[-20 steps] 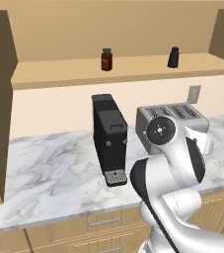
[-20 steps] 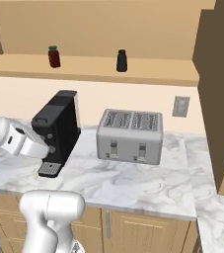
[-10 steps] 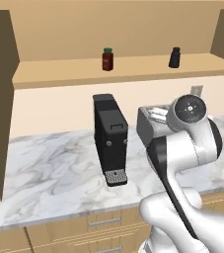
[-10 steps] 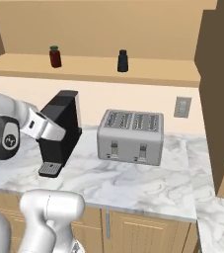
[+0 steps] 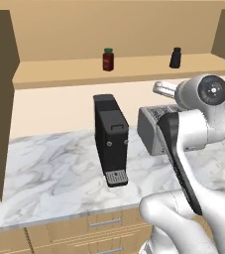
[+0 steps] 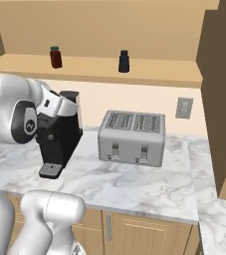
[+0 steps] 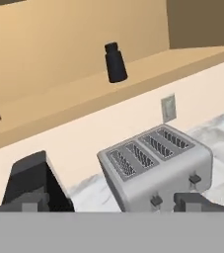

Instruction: Collect the paprika, mayonnaise, and shaker from the cabinet and place them next to the stove.

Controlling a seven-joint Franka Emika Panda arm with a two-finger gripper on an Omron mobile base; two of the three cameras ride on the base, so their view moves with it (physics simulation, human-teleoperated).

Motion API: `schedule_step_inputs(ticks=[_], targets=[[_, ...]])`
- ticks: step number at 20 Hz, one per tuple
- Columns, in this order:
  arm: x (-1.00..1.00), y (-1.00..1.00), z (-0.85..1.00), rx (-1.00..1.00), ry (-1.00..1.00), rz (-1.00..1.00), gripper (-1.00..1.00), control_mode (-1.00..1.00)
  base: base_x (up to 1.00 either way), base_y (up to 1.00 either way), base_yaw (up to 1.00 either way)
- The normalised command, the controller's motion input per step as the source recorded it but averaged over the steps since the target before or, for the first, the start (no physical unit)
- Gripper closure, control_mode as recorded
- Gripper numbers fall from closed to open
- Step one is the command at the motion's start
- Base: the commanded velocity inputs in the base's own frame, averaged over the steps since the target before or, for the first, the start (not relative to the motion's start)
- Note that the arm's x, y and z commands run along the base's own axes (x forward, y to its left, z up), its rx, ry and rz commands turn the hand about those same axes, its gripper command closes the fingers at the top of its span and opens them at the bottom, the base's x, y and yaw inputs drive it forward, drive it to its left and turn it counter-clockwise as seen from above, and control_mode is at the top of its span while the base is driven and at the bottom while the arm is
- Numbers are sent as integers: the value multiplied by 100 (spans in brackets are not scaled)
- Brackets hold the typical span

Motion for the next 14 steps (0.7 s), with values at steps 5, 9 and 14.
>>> schedule_step_inputs(ticks=[5, 9, 14], targets=[[26, -49, 47, -6, -28, 2, -100, -100, 0, 0, 0], [23, -59, 37, -11, -27, 0, -100, -100, 0, 0, 0], [22, -1, 41, -2, -3, 0, -100, -100, 0, 0, 0]])
